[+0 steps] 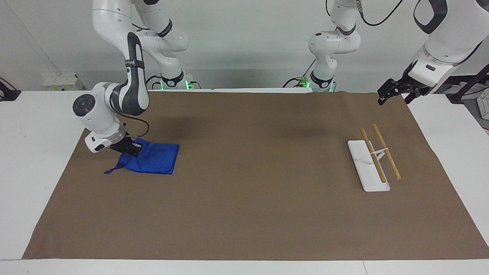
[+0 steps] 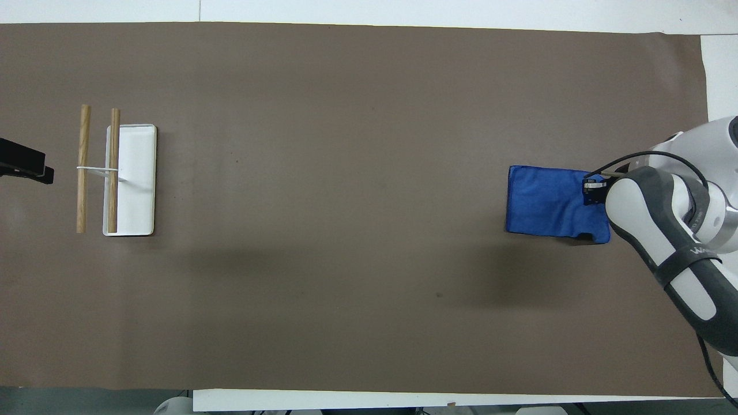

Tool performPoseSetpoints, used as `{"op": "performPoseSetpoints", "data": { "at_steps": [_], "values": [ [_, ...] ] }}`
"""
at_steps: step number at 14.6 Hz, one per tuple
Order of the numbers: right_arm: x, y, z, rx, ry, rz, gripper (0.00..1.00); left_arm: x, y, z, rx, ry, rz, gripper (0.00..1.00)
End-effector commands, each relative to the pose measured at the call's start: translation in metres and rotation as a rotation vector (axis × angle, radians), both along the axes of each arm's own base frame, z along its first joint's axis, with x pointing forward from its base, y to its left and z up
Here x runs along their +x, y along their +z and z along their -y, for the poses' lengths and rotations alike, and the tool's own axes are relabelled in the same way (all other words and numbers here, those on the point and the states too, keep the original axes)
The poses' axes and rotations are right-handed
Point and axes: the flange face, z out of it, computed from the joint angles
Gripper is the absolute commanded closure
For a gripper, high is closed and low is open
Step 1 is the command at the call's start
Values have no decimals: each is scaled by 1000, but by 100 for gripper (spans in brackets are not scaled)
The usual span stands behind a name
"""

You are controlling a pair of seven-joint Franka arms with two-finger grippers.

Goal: Right arm passes towel to left arm to hang
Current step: 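Lift the towel with the right gripper and carry it toward the left gripper, then hold the towel out with the right gripper while the left gripper grasps it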

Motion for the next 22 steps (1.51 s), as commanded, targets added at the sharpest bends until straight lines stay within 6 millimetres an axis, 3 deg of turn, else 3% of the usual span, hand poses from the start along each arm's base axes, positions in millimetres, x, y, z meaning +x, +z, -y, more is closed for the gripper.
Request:
{"op": "performPoseSetpoints", "data": {
  "at_steps": [1, 3, 4, 6, 10, 13, 16, 18, 22],
  "values": [
    [7, 50, -44, -1, -165, -39, 100, -4, 0, -5, -11, -1, -5, 0],
    [13, 84, -91, -14, -272, -63, 100, -5, -2, -30, -11, 49, -17, 0],
    [15, 98, -116, -12, -333, -73, 100, -8, -3, -31, -10, 54, -30, 0],
    [16, 120, -162, 2, -436, -76, 100, -5, -2, -29, -6, 106, -19, 0],
    [8, 167, -270, 122, -721, -119, 100, -1, -2, -10, -108, 557, -40, 0],
    [1, 196, -326, 296, -885, -193, 100, 0, -9, 3, -190, 889, -106, 0],
    [-3, 220, -363, 454, -1023, -266, 100, -11, -26, 23, -302, 1200, -213, 0],
    [-10, 237, -389, 550, -1103, -340, 100, -25, -41, 50, -350, 1341, -240, 0],
    [-21, 261, -440, 707, -1243, -398, 100, -39, -53, 63, -448, 1473, -334, 0]
  ]
}}
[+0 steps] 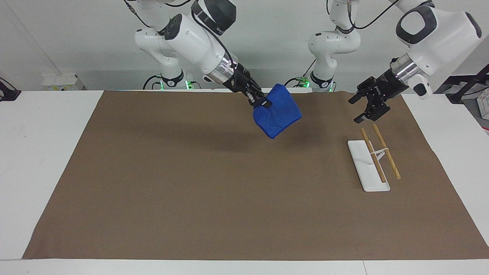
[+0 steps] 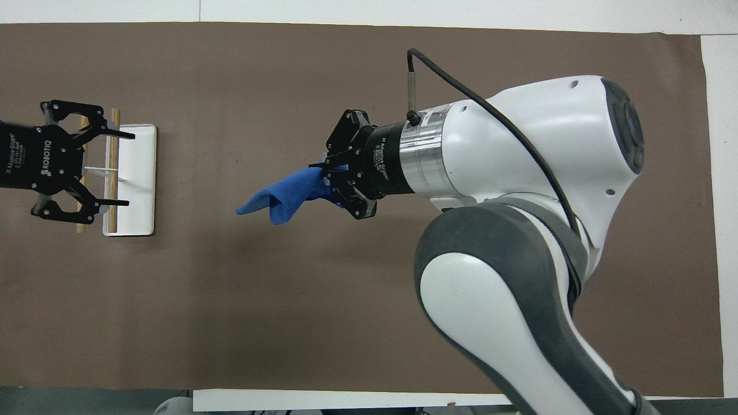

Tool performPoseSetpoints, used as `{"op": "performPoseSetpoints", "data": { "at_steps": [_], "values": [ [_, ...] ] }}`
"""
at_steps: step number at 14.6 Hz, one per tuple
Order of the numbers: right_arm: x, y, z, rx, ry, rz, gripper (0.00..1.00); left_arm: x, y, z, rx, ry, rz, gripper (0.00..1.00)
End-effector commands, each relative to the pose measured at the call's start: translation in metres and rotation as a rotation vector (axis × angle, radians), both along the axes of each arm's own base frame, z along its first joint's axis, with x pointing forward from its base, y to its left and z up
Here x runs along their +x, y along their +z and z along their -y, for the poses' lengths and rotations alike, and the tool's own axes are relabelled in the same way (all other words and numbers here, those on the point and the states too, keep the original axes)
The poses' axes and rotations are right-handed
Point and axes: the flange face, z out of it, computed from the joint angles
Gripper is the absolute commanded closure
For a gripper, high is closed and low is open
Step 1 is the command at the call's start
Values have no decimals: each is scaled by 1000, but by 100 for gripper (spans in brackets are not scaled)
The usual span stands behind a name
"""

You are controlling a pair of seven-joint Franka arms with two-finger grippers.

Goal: Right arm passes towel to left arm to hang
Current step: 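Hold the towel out with the right gripper while the left gripper grasps it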

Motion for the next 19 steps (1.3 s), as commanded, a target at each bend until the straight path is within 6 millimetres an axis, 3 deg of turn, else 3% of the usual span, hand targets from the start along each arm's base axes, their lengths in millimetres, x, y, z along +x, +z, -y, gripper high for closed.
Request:
{"op": "performPoseSetpoints", "data": {
  "at_steps": [1, 2, 5, 9, 10, 14, 19],
  "values": [
    [-2, 12, -34, 115, -109, -16, 100, -26, -8, 17, -44, 48, -3, 0],
    [-5, 16, -42, 147, -152, -2, 100, -34, -11, 28, -42, 25, -9, 0],
    [-11, 16, -55, 176, -166, -1, 100, -37, -11, 34, -49, 67, -45, 0],
    [-11, 14, -56, 175, -165, -5, 100, -32, -8, 29, -92, 104, -49, 1],
    [-11, 14, -56, 174, -164, -6, 100, -31, -7, 34, -89, 99, -34, 5],
    [-12, 14, -56, 173, -162, -5, 100, -32, -8, 50, -76, 94, 6, 30],
    [-13, 13, -58, 172, -158, -8, 100, -30, -7, 49, -72, 93, 16, 98]
  ]
}}
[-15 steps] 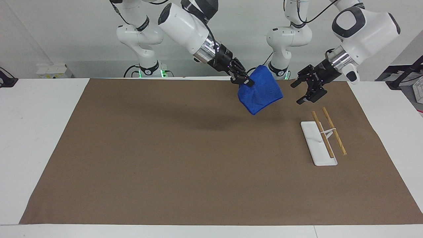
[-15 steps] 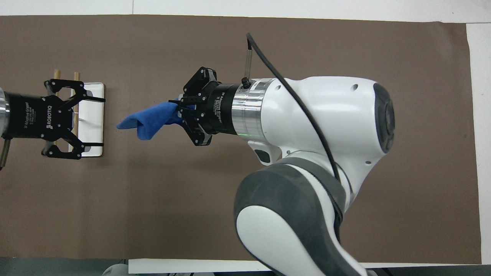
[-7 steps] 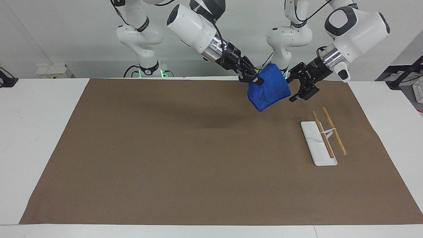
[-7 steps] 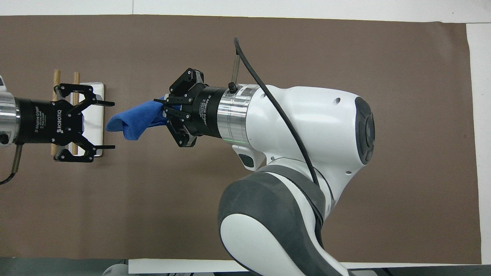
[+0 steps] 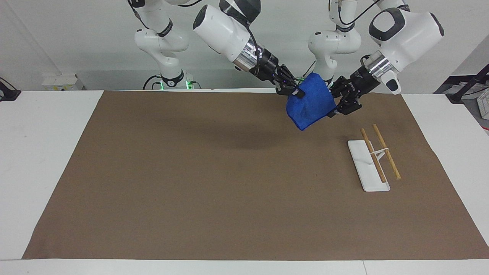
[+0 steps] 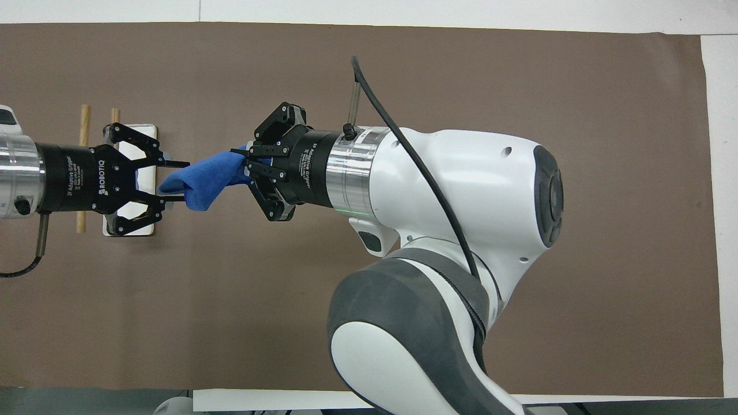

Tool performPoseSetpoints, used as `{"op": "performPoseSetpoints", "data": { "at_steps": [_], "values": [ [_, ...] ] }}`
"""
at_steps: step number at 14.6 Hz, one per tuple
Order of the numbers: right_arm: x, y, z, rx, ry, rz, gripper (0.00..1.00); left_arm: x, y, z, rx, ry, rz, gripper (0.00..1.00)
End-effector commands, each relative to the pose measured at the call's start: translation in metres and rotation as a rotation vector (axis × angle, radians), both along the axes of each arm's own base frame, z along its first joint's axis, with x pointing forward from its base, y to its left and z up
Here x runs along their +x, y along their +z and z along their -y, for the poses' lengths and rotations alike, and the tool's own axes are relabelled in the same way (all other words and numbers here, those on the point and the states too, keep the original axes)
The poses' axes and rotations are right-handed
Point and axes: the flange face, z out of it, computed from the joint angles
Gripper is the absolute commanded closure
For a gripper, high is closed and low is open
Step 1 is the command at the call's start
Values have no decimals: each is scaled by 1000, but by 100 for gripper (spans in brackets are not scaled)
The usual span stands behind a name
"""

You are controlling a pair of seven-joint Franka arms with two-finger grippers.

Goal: Right arm passes towel to left arm to hang
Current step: 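Hold the towel out with the right gripper while the left gripper grasps it, then open the right gripper and withdraw it while the left gripper lifts the towel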

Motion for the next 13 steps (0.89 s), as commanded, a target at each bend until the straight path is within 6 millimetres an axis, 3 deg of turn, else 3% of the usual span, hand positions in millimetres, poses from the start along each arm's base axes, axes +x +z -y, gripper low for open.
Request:
{"op": "performPoseSetpoints", "data": {
  "at_steps": [1, 9, 10, 11, 12, 13],
  "values": [
    [1, 4, -3, 27, 0, -14, 100, -2, 0, -3, -4, 22, 15, 100],
    [1, 3, -3, 24, 2, -15, 100, 3, 6, -4, -4, 23, 27, 100],
    [2, 0, -2, 21, 6, -24, 84, 3, 9, -4, -5, 23, 33, 100],
    [2, 0, -2, 18, 7, -21, 42, 5, 8, -5, -5, 25, 30, 100],
    [1, 0, -3, 10, 14, -10, 9, 7, 9, -5, -5, 25, 32, 100],
    [1, 0, -3, 9, 16, -7, 1, 8, 10, -6, -6, 27, 38, 100]
  ]
}}
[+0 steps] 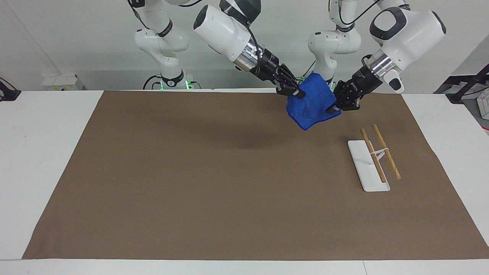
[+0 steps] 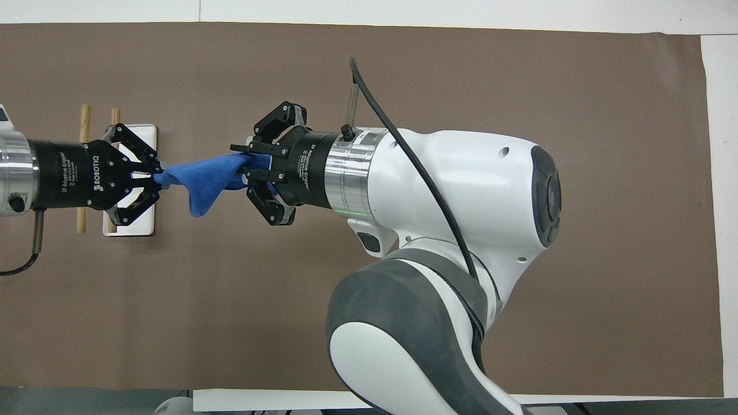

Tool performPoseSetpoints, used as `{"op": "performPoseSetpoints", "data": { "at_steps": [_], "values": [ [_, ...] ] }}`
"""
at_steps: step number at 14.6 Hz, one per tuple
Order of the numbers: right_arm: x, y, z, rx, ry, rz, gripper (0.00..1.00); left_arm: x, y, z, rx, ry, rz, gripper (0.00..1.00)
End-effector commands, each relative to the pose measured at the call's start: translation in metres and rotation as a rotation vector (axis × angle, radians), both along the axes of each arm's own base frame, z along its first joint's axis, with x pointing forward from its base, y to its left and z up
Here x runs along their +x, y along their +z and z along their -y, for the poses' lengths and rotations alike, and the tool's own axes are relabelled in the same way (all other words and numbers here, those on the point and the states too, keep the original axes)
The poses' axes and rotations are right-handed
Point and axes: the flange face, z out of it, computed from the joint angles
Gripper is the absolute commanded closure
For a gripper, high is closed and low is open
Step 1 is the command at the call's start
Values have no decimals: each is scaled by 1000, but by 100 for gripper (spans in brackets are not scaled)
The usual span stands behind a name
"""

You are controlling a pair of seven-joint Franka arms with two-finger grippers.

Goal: Right arm passes towel to left arm to hang
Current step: 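Open the right gripper and withdraw it while the left gripper lifts the towel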

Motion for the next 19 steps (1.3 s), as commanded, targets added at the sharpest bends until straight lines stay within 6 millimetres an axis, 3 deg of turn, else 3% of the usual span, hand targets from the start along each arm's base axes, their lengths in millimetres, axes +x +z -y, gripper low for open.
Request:
{"op": "performPoseSetpoints", "data": {
  "at_steps": [1, 4, 6, 8, 11, 14, 16, 19],
  "values": [
    [2, 1, -2, 8, 13, -2, 1, 9, 10, -4, -7, 15, 28, 100],
    [1, 1, -2, 0, 16, 5, 1, 37, 21, -21, -10, 81, 96, 100],
    [2, 0, -1, -51, 44, 64, 1, 44, 26, -29, 0, 81, 173, 100],
    [2, -5, 1, -131, 118, 177, 1, 52, 29, -41, 15, 103, 255, 100],
    [2, -26, 10, -282, 283, 376, 1, 54, 24, -51, 51, -1, 342, 100],
    [9, -40, 40, -432, 517, 500, 1, 50, 17, -54, 97, -179, 446, 100],
    [21, -53, 78, -576, 745, 556, 1, 41, 0, -59, 133, -405, 529, 100],
    [32, -67, 145, -726, 1115, 595, 1, 47, -24, -73, 147, -637, 607, 100]
  ]
}}
